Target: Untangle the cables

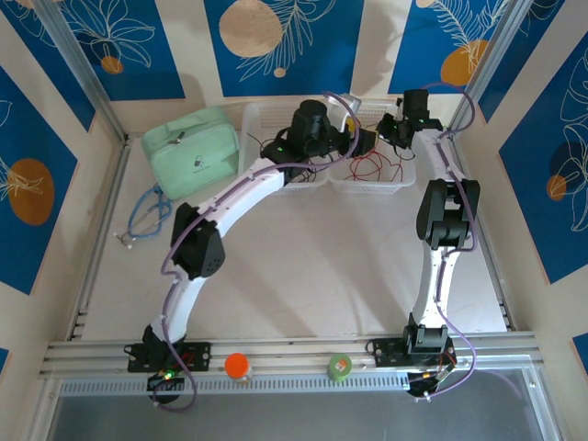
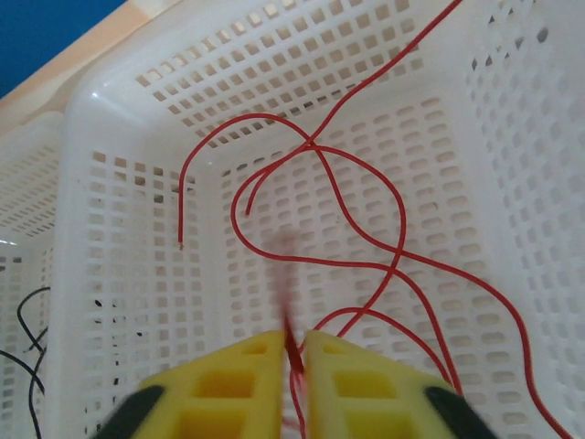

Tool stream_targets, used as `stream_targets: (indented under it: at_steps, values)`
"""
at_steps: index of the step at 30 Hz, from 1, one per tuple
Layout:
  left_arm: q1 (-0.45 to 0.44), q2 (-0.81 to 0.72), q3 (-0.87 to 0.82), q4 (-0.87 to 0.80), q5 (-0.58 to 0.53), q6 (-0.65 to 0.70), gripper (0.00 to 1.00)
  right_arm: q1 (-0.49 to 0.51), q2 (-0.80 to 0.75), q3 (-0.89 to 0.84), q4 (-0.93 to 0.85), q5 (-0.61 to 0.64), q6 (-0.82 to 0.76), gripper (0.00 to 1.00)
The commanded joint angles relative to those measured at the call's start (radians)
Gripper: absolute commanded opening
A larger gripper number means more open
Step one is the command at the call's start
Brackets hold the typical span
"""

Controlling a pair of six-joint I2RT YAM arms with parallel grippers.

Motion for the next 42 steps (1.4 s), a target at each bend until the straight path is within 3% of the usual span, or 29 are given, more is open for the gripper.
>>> stream_targets:
  at_steps: [1,4,8,17,21,24,29,34,37,42]
  values:
    - [-0.003,0.086,0.116,-0.046,0.033,-0.004,0.56,-0.005,-0.021,0.029,-0.043,-0.054,-0.002,0.30]
    - [-0.002,0.165,0.190,-0.044,0.040,-0.031,0.52,-0.013,-0.045,0.028,-0.059,-0.072,-0.016,0.56]
    - [0.001,0.246,0.236,-0.006,0.042,-0.074,0.50,-0.024,-0.121,0.025,-0.096,-0.058,-0.049,0.77]
    - [0.016,0.344,0.251,0.066,0.056,-0.211,0.58,-0.034,-0.459,-0.148,-0.135,0.059,-0.118,0.80]
    - [0.012,0.273,0.232,0.052,0.068,-0.184,0.59,-0.034,-0.643,-0.294,-0.116,0.068,-0.126,0.80]
    - [0.012,0.150,0.156,0.046,0.046,-0.126,0.67,-0.032,-0.799,-0.422,-0.098,0.072,-0.134,0.80]
    - [0.010,-0.166,-0.129,0.063,-0.056,-0.005,0.86,-0.035,-1.083,-0.672,-0.051,0.095,-0.175,0.85]
    - [0.015,-0.548,-0.566,0.070,-0.315,0.098,0.99,-0.037,-1.313,-0.931,0.018,0.140,-0.225,0.93]
    - [0.028,-0.769,-0.858,0.080,-0.520,0.123,1.00,-0.039,-1.385,-1.067,0.057,0.155,-0.221,0.97]
    - [0.096,-1.124,-1.356,0.163,-0.801,0.107,1.00,-0.040,-1.416,-1.310,0.246,0.054,-0.257,0.99]
